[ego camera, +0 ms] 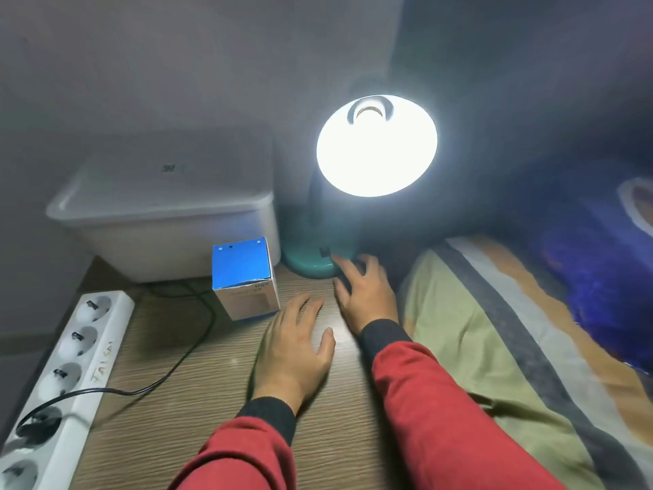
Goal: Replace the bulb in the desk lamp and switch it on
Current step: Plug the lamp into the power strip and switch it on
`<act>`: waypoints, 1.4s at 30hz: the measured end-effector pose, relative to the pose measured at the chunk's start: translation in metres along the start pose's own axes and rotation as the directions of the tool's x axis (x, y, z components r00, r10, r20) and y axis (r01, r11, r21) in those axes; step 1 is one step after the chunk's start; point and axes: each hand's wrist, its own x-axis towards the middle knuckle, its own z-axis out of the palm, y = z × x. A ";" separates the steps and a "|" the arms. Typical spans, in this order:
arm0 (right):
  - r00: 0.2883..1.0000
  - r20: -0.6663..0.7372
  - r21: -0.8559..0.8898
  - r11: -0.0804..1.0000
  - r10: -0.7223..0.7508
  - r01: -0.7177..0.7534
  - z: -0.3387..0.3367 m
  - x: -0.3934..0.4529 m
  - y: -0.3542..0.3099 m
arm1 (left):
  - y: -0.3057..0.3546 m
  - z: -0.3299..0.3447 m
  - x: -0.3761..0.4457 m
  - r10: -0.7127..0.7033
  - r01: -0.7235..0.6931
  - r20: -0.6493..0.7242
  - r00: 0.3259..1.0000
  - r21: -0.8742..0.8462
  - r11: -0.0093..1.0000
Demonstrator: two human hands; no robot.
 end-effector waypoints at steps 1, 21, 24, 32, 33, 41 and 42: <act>1.000 0.002 -0.002 1.000 0.000 0.000 0.000 0.000 0.000 | 0.000 0.000 0.000 0.001 -0.001 0.003 1.000 0.000 1.000; 1.000 0.027 -0.047 0.999 -0.009 0.010 -0.001 0.000 0.002 | -0.001 0.003 0.001 0.001 -0.001 0.015 1.000 -0.005 1.000; 0.995 0.098 -0.103 0.994 -0.023 0.034 -0.004 0.003 0.001 | 0.000 0.002 0.001 -0.002 0.002 0.014 1.000 -0.014 1.000; 0.979 0.200 -0.209 0.975 -0.036 0.078 -0.012 0.010 -0.005 | 0.000 0.001 0.000 -0.003 0.003 0.008 1.000 -0.031 1.000; 0.978 0.206 -0.211 0.975 -0.031 0.075 -0.012 0.010 -0.006 | 0.000 0.001 0.000 -0.001 0.001 0.008 1.000 -0.028 1.000; 0.978 0.210 -0.157 0.987 0.001 0.033 -0.012 0.017 -0.011 | -0.001 0.002 -0.002 0.023 -0.026 -0.048 0.999 -0.050 0.998; 0.975 0.220 -0.144 0.989 0.003 0.030 -0.011 0.017 -0.011 | -0.001 0.002 -0.003 0.025 -0.027 -0.051 0.998 -0.046 0.999</act>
